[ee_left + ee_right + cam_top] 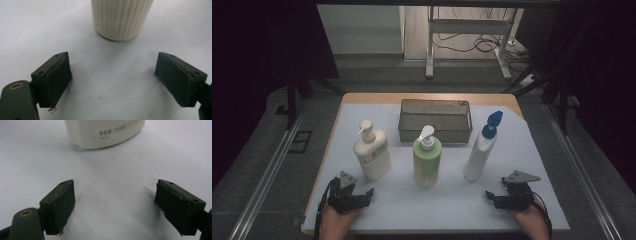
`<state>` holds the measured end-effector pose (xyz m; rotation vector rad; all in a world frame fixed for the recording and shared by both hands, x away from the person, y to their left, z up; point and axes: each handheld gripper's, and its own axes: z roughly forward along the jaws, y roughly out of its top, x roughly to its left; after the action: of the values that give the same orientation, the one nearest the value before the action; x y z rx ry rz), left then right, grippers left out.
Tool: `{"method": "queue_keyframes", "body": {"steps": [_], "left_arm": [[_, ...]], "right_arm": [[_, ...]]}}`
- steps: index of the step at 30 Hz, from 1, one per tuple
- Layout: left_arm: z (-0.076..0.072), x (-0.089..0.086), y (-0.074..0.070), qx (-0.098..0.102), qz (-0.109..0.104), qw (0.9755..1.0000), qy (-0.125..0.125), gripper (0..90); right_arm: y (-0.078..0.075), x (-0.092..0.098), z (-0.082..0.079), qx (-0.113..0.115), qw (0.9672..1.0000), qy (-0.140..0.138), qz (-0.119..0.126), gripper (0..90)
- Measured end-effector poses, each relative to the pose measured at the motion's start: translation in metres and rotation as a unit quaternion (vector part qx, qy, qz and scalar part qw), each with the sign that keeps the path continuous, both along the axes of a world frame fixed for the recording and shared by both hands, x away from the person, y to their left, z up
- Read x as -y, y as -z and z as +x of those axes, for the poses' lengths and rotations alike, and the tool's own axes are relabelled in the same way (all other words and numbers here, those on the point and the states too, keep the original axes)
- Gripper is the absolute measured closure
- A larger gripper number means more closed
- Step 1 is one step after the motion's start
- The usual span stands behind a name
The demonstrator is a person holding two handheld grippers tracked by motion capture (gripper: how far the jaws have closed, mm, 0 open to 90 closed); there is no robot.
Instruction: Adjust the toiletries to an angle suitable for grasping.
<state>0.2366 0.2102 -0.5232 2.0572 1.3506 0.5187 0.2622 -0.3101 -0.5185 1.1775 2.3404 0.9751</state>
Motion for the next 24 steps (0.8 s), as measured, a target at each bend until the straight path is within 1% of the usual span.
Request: {"method": "queue_keyframes", "body": {"steps": [1, 4, 10, 24], "left_arm": [[-0.0003, 0.0002, 0.0, 0.001, 0.002, 1.0, 0.001, 13.6], [0.0005, -0.0009, 0.0003, -0.002, -0.004, 1.0, -0.001, 13.0], [0.0008, -0.0011, 0.0003, -0.002, -0.005, 1.0, 0.0, 12.9], [0.0007, -0.0011, 0.0004, -0.002, -0.005, 1.0, 0.0, 12.9]], "right_arm": [[0.0, -0.0002, 0.0, 0.001, 1.0, 0.0, -0.001, 16.2], [0.0001, -0.0001, 0.0, 0.001, 1.0, 0.0, 0.0, 16.2], [0.0001, 0.0001, 0.0002, -0.001, 1.0, -0.001, 0.002, 16.1], [-0.0001, 0.0003, 0.0003, -0.002, 1.0, -0.001, 0.002, 15.7]]}}
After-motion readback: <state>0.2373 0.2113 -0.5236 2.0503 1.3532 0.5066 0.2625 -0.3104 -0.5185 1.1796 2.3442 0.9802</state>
